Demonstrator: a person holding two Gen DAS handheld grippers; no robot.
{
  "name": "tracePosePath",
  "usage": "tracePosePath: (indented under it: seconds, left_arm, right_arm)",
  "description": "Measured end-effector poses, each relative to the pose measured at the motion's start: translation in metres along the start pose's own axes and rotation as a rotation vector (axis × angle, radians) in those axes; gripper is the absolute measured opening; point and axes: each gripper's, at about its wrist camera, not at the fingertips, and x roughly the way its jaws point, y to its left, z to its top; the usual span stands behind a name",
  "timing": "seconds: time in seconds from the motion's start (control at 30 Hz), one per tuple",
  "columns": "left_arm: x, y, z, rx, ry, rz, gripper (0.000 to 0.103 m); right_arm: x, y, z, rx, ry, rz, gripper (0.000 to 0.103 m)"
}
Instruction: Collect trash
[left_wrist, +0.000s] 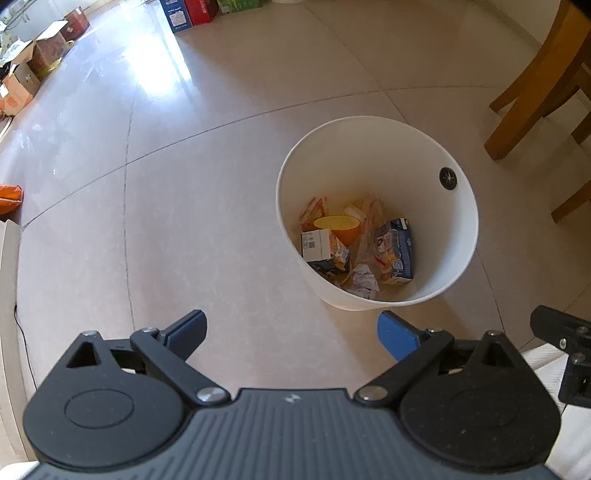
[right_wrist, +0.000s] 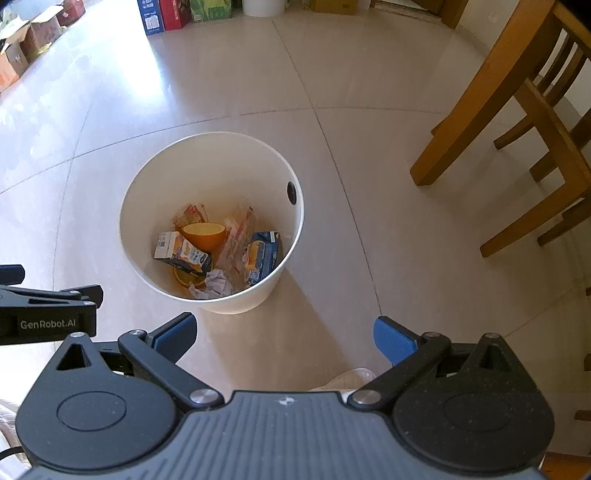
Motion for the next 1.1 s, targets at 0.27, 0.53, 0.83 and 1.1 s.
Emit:
tracePosePath:
  seconds: [0.27,0.53,0.83,1.1]
  left_arm:
    - [-0.006,0.001,0.001,-0.005,-0.007,0.014,0.099]
    - [-0.008,-0.002,0.001,-0.018,-0.011,0.021,0.099]
    - [-0.010,-0.001,0.002,-0.021,-0.012,0.020,0.099]
    - [-0.012,0.000,0.002,-0.021,-0.010,0.022,0.099]
  right_arm:
    - [-0.008,0.001,-0.001,-0.003,-0.018,0.004,0.103]
    - [-0.009,-0.002,0.000,0.013,-0.017,0.008,0.103]
    - [-0.012,-0.003,0.001,0.017,-0.024,0.013,0.103]
    - [-0.015,-0.003,0.001,0.022,-0.028,0.015,0.103]
